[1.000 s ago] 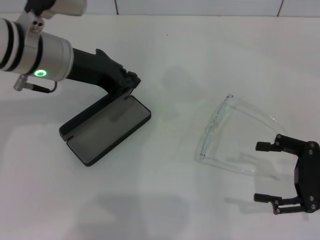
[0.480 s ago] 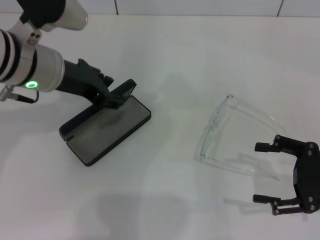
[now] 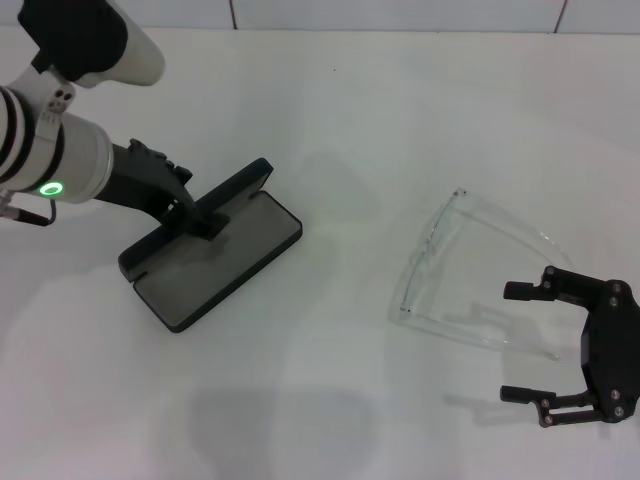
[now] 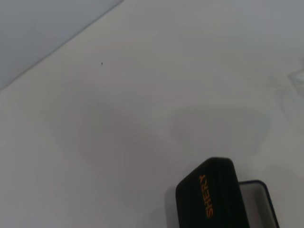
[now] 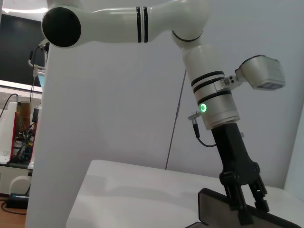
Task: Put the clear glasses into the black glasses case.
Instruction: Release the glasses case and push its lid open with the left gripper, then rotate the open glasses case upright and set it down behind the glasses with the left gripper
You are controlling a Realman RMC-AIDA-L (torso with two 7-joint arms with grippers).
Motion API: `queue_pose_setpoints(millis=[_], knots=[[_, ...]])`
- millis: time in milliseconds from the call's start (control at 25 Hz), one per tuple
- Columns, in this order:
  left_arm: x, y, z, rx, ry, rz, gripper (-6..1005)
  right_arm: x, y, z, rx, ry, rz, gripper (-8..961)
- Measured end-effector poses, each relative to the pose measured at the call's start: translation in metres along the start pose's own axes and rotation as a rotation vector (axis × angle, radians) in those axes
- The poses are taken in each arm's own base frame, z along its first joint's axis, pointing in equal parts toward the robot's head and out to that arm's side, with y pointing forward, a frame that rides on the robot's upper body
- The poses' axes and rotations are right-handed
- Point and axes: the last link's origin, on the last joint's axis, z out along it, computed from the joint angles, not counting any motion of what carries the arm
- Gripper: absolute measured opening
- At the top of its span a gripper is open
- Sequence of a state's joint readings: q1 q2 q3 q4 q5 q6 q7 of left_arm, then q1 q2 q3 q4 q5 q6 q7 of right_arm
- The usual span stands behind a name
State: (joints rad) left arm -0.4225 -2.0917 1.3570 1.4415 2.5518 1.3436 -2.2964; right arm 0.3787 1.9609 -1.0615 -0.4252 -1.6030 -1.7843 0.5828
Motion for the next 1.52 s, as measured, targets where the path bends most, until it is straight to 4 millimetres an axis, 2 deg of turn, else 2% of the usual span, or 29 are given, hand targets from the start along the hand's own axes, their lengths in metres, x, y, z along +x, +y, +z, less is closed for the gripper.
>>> queue_pose_setpoints(millis=[440, 640, 760, 1080, 1200, 1240, 1320, 1520], knots=[[-0.002, -0.001, 0.003, -0.002, -0.020, 0.010, 649, 0.000, 0.000, 0.000, 0.001, 0.002, -0.019, 873], [0.003, -0.001, 0.003, 0.007, -0.011, 0.039, 415, 0.001, 0.000, -0.001, 0.001, 0.004, -0.022, 873], [0.009, -0.001, 0.003, 0.016, 0.002, 0.056, 237, 0.001, 0.000, -0.001, 0.001, 0.005, -0.022, 873], [0.035, 0.010, 0.016, 0.038, 0.071, 0.244, 206, 0.003, 0.005, -0.002, -0.007, 0.011, -0.031, 873], [0.053, 0.034, 0.033, 0.018, 0.092, 0.410, 206, 0.005, 0.008, -0.001, -0.013, 0.014, -0.026, 873], [0.053, 0.034, 0.033, 0.018, 0.092, 0.410, 207, 0.005, 0.009, -0.002, -0.011, 0.016, -0.023, 873], [0.065, 0.049, 0.042, -0.013, 0.094, 0.482, 207, 0.005, 0.010, -0.002, -0.010, 0.016, -0.021, 873], [0.071, 0.057, 0.044, -0.034, 0.101, 0.507, 208, 0.007, 0.015, -0.003, -0.002, 0.016, -0.027, 872]])
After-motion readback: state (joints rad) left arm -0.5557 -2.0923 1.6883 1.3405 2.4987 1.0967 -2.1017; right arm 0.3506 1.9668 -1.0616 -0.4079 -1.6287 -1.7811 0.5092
